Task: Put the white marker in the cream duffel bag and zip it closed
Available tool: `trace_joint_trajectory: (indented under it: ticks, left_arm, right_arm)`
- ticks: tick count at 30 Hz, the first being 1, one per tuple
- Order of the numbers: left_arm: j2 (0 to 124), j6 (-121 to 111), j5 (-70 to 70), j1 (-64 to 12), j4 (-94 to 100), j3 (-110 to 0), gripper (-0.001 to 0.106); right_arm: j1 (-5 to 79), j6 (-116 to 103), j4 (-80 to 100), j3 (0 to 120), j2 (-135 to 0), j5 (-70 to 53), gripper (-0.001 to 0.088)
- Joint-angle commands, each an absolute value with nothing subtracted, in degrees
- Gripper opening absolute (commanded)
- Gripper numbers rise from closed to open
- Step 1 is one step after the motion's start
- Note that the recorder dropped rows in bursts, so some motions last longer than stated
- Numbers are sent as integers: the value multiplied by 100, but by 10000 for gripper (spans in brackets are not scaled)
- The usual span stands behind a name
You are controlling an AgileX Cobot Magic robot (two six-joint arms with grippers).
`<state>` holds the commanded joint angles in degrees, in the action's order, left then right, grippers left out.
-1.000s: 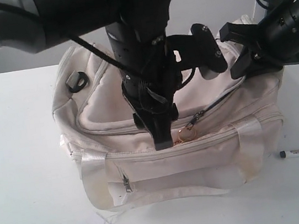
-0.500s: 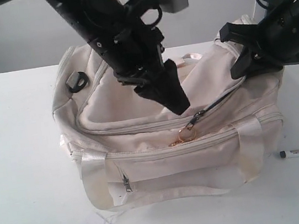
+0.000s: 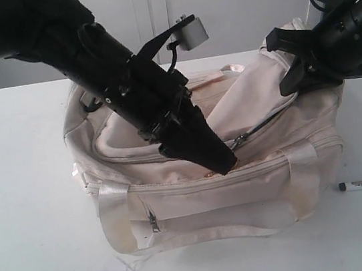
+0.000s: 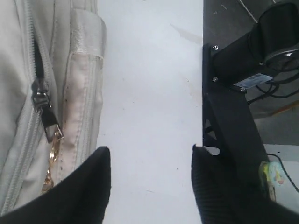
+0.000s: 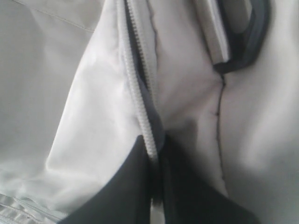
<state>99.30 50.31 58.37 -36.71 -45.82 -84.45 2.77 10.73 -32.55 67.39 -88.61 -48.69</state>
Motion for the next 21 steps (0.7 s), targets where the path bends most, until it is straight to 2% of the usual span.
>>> trace_joint_trajectory:
  ticks: [11,21]
  left_arm:
    - [9888,6002,4039,-3939,-4584,-7666,567]
    - [10034,6012,3607,-4002,-4615,-7666,564]
  right_arm:
    - [277,1073,-3233,6739,-8861,-4828,2]
    - [277,1073,-3233,6739,-8861,-4828,2]
